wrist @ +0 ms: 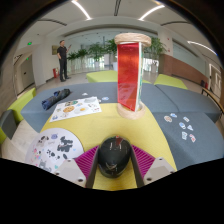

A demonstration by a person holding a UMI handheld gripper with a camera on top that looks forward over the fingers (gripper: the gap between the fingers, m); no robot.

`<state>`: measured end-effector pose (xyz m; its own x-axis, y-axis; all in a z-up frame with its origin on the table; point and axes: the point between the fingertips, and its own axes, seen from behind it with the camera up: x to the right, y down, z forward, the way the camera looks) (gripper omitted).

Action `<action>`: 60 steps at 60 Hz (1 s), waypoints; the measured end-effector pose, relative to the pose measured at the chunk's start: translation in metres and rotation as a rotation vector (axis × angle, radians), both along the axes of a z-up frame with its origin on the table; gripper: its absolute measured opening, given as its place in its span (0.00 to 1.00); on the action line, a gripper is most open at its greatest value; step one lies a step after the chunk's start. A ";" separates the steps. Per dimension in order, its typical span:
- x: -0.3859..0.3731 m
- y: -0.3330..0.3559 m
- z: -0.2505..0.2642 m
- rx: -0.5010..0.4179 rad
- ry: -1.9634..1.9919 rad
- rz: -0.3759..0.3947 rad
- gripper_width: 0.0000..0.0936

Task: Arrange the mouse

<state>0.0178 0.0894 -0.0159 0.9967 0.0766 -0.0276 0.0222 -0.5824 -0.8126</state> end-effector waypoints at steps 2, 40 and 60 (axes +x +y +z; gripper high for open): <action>0.001 -0.001 -0.001 -0.008 0.017 -0.009 0.62; -0.167 -0.036 0.062 0.065 0.009 0.159 0.47; -0.181 -0.049 0.004 -0.104 0.013 0.139 0.58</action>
